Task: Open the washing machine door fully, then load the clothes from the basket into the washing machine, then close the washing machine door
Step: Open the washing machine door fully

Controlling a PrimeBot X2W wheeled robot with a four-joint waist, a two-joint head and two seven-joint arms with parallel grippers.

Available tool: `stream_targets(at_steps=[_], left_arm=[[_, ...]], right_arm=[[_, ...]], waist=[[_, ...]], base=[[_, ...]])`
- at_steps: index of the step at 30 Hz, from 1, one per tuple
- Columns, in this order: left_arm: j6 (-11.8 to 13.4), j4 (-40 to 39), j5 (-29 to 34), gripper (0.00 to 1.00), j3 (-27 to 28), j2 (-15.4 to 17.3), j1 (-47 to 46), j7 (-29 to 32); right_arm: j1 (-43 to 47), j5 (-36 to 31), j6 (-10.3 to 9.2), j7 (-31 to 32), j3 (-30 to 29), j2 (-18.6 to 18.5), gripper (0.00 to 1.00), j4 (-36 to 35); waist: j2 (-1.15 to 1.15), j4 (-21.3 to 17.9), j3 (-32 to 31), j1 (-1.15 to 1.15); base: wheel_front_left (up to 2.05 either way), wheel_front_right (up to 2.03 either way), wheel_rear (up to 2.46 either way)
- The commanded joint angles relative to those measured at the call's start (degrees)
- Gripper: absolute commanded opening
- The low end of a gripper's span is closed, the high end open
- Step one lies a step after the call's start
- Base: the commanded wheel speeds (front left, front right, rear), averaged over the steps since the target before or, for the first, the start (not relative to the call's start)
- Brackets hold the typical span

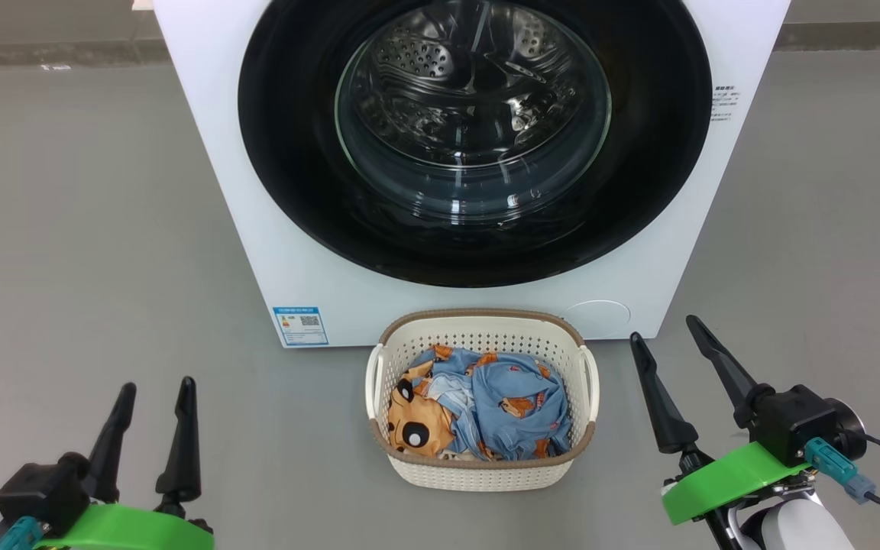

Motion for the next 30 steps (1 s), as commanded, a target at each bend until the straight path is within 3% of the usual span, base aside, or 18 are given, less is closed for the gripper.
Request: stream_targets(at_steps=[1, 18, 30], left_arm=[[-0.14, -1.69, 0.4, 1.0, 2.25, 1.39, -2.67, -0.52], [-0.14, -1.05, 2.62, 1.0, 2.66, 1.78, -2.89, -0.52], [-0.14, -0.8, 2.72, 1.0, 2.89, 1.76, -2.9, -0.52]], right_arm=[[-1.85, 0.51, 0.09, -0.69, 1.31, 0.1, 1.0, -1.34], [-1.9, 1.07, 0.09, -0.69, 1.93, -0.4, 1.0, -1.56], [-2.02, 1.03, 0.09, -0.69, 2.06, -0.54, 1.0, -1.48]], waist=[[0.0, 0.01, 0.02, 0.0], [0.0, 0.08, -0.09, 0.0], [0.0, -0.17, 0.09, 0.0]], base=[[0.0, 0.0, 0.0], [0.05, 0.05, -0.11], [0.85, 0.85, -1.7]])
